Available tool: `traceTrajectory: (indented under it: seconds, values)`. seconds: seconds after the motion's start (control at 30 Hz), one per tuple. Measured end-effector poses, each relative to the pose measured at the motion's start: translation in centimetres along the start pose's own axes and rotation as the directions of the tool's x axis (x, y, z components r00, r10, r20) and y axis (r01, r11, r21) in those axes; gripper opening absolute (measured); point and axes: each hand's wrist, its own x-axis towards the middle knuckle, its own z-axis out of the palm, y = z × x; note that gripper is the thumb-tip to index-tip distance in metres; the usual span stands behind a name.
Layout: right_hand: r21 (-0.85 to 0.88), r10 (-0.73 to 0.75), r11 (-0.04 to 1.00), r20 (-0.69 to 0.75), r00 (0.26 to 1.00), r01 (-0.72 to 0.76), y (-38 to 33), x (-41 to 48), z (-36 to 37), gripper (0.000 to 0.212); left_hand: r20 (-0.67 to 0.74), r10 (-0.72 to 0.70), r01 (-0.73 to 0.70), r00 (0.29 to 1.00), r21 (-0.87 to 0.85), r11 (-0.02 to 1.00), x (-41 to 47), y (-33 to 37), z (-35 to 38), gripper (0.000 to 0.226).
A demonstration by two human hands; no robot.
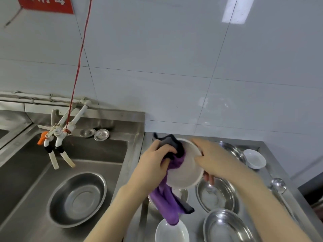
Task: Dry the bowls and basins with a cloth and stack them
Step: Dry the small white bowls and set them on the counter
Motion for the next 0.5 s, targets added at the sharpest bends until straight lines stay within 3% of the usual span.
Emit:
traceTrajectory:
  seconds: [0.07, 0.1, 0.17, 0.23, 0.3, 0.37, 0.43, 0.5]
  values:
    - [-0.169, -0.052, 0.983, 0.084, 0.995, 0.066, -0.4, 0.2, -1.5, 0.052, 0.084, 0.071, -0.074, 0.994, 0.025, 0.997, 0.1, 0.1, 0.1, 0.035]
    - [-0.202, -0.074, 0.976, 0.046, 0.996, 0.082, -0.6, 0.4, -1.8, 0.052, 0.06, 0.06, -0.061, 0.996, 0.009, 0.998, 0.3, 0.2, 0.2, 0.035]
    - [-0.108, -0.09, 0.991, -0.154, 0.984, 0.074, -0.5, 0.7, -1.4, 0.049, -0.094, -0.049, 0.042, 0.994, -0.066, 0.997, 0.6, 0.5, 0.2, 0.035]
    - [0.039, -0.063, 0.996, -0.344, 0.937, 0.081, -0.1, 0.7, 0.5, 0.048, -0.241, -0.208, 0.165, 0.948, -0.187, 0.968, 0.7, 1.0, 0.2, 0.035]
    - [0.138, -0.046, 0.984, -0.404, 0.914, 0.111, 0.1, 0.5, 3.4, 0.05, -0.279, -0.304, 0.223, 0.911, -0.287, 0.932, 0.8, 1.5, 0.3, 0.037]
    - [0.249, -0.01, 0.959, -0.454, 0.891, 0.137, 0.1, 0.5, 5.4, 0.053, -0.26, -0.296, 0.217, 0.919, -0.292, 0.931, 0.7, 1.8, 0.3, 0.038]
    - [0.298, 0.032, 0.948, -0.434, 0.9, 0.11, 0.1, 0.5, 5.3, 0.06, -0.246, -0.27, 0.205, 0.931, -0.259, 0.944, 0.4, 1.6, 0.3, 0.036]
    - [0.238, 0.012, 0.969, -0.308, 0.951, 0.065, 0.1, 0.4, 3.7, 0.064, -0.233, -0.232, 0.183, 0.944, -0.21, 0.96, 0.0, 1.0, 0.3, 0.035]
